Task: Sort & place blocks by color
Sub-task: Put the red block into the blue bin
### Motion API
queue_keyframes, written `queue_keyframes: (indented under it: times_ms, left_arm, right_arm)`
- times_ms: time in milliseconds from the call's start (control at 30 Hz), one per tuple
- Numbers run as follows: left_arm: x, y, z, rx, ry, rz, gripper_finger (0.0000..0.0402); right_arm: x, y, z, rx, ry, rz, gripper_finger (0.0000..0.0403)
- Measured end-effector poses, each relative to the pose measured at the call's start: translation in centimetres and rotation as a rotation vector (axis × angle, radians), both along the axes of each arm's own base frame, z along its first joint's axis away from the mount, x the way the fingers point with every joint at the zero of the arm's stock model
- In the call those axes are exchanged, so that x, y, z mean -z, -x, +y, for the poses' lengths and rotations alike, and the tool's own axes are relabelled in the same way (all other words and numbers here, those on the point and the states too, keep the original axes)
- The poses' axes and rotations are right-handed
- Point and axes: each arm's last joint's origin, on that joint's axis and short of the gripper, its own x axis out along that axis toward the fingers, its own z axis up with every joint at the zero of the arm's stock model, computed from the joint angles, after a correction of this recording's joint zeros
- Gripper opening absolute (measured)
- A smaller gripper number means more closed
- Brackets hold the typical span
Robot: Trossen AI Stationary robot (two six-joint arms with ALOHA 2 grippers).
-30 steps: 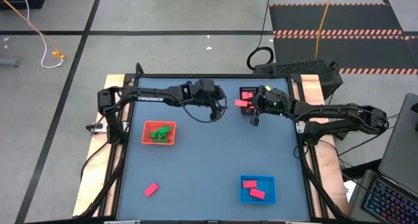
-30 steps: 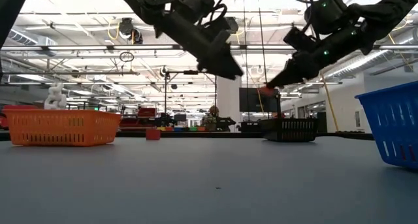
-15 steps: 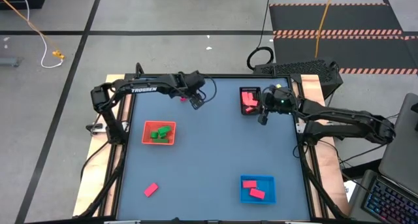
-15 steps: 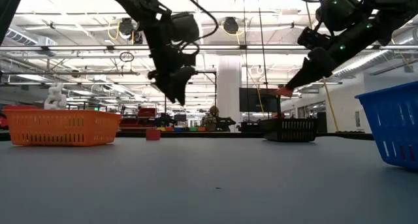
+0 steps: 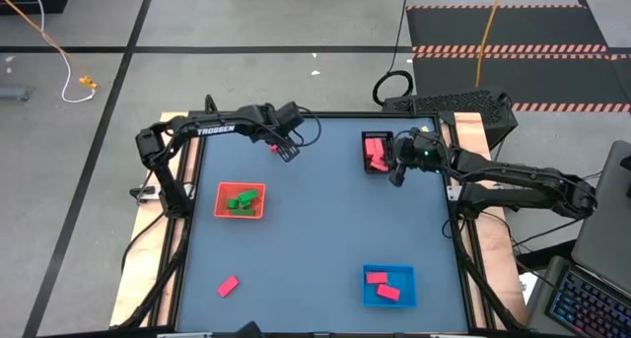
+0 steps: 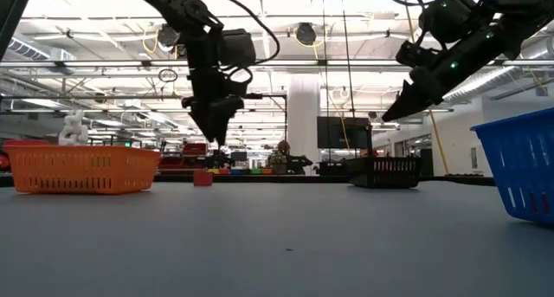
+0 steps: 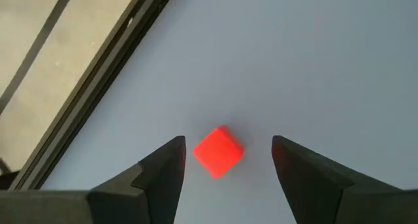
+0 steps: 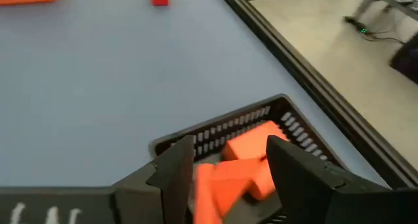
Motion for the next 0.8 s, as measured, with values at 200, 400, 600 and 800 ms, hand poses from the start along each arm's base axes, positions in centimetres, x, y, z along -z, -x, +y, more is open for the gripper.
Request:
queue_keyframes:
  times_ms: [200, 400, 600, 800]
  left_arm:
    - [0.3, 1.3, 0.4, -0.048, 0.05, 0.077, 0.0227]
    - [0.4, 2.1, 1.3, -0.11, 0.135, 0.047, 0.0228]
    - [0.4, 2.1, 1.9, -0.161, 0.152, -0.012, 0.0228]
    - [2.4, 1.6, 2.3, -0.206, 0.185, 0.028, 0.0229]
  right_arm:
    - [0.0, 0.0, 0.0, 0.007, 0.006, 0.004, 0.0189]
    - [0.0, 0.0, 0.0, 0.006, 0.007, 0.003, 0.0189]
    - [0.0, 0.0, 0.0, 0.016, -0.011, -0.008, 0.0188]
    - [0.0, 0.0, 0.0, 0.017, -0.014, -0.01, 0.0191]
